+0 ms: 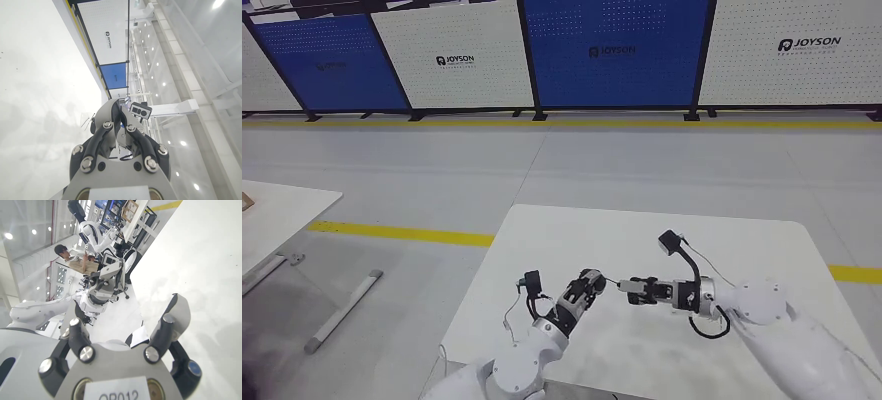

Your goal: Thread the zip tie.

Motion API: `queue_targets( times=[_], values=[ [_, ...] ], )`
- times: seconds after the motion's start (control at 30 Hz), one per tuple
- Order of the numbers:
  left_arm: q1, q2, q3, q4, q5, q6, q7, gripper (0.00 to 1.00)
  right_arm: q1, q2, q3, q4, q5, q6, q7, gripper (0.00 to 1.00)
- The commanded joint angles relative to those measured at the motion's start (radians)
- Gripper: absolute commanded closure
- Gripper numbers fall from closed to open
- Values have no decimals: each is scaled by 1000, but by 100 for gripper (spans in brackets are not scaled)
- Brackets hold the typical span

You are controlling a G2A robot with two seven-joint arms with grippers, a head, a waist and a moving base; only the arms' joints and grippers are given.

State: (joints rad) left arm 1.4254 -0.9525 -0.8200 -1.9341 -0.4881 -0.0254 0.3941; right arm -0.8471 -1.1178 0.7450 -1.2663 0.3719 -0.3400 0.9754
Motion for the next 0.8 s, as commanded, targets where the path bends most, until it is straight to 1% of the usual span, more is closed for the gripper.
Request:
queue_targets(
  times=[0.0,0.2,0.23,0.3,0.4,0.43,0.47,0.5,0.53,0.57,0.6,0.63,0.67,0.77],
  values=[
    [-1,-1,0,1,6,2,2,100,2,-2,-1,3,-2,0,-2,0],
    [-1,-1,0,1,6,2,2,100,2,-2,-1,3,-2,0,-2,0],
    [0,-3,-5,6,-9,-2,0,100,-12,-2,5,-3,4,0,-17,0],
    [0,-7,-14,10,-36,1,-12,100,-28,1,23,-8,23,0,-15,0],
    [3,-12,-28,10,-50,6,-24,100,-48,6,52,-9,33,0,7,0],
    [5,-13,-31,9,-52,8,-29,100,-53,7,59,-8,36,0,10,19],
    [7,-14,-35,9,-49,13,-38,100,-58,7,67,-9,38,0,16,42],
    [9,-14,-37,10,-45,16,-46,100,-60,7,72,-9,39,0,20,46],
    [12,-16,-39,9,-51,16,-55,100,-61,6,74,-6,36,0,24,46],
    [13,-17,-43,11,-51,17,-60,100,-62,5,74,-4,34,0,26,56],
    [16,-18,-46,11,-46,18,-63,100,-61,3,73,-3,34,0,28,61],
    [19,-19,-47,9,-43,18,-66,100,-60,1,72,0,34,0,32,62],
    [21,-20,-48,7,-40,19,-69,100,-57,-2,70,4,35,0,34,67],
    [28,-25,-53,3,-29,22,-73,100,-50,-8,67,13,39,0,40,69]
  ],
)
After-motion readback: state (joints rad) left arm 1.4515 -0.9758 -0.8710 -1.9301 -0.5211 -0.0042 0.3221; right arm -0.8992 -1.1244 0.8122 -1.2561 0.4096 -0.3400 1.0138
